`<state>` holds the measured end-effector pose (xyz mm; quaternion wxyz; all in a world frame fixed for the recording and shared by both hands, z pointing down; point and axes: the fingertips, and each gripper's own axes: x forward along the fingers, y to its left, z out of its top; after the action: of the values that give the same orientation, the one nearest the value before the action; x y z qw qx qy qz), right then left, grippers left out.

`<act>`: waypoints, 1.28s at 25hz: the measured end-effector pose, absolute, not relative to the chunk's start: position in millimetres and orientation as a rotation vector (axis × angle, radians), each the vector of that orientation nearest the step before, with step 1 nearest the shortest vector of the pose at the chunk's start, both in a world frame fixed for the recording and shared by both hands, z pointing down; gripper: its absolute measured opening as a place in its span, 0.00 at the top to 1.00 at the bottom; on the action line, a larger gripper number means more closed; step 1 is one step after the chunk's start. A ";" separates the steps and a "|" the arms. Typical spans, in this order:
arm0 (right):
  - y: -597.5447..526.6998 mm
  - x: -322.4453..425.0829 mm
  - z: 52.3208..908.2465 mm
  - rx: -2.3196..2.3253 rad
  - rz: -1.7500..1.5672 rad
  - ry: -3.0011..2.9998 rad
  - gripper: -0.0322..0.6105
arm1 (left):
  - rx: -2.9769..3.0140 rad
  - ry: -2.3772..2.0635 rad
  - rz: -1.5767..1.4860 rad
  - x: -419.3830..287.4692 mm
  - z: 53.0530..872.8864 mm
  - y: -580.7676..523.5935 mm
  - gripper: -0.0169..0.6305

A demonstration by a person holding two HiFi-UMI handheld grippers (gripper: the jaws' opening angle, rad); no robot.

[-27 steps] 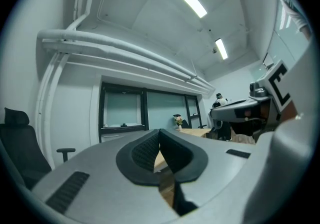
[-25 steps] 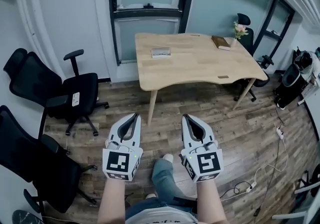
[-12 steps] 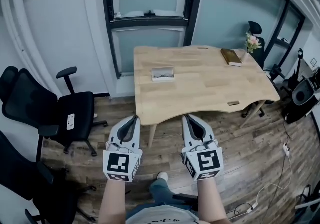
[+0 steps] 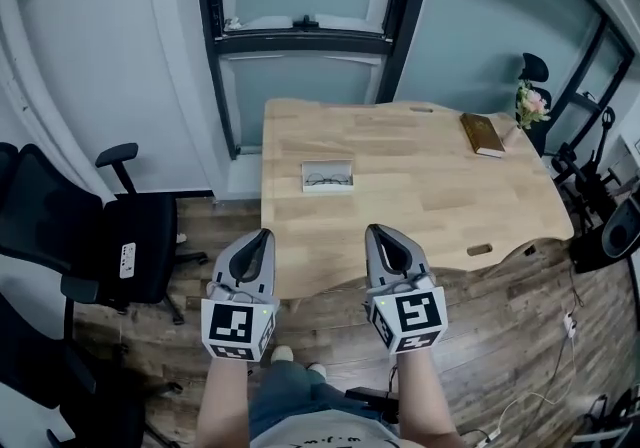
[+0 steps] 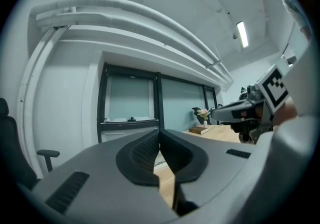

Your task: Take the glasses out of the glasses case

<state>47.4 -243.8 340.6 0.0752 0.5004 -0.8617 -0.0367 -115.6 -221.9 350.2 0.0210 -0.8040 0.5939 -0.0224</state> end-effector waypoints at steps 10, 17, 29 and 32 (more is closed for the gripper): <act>-357.6 12.9 382.6 1.317 -0.036 -2.507 0.63 | -2.541 1.858 -0.091 -150.3 367.8 -339.7 0.95; -417.3 -17.4 429.0 0.977 -0.143 -2.363 0.64 | -2.589 1.839 -0.095 -164.4 378.8 -410.2 0.95; -514.7 -24.4 537.3 0.506 -0.137 -2.076 0.71 | -2.658 1.906 -0.201 -180.0 429.3 -476.3 0.95; -532.1 -27.8 567.3 0.376 -0.139 -2.024 0.72 | -2.644 1.974 -0.232 -184.4 441.2 -490.3 0.95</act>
<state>-27.8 -532.1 567.3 0.5135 0.1565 -0.8417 -0.0580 -184.4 -490.3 441.2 -0.0830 -0.7967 0.5946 -0.0699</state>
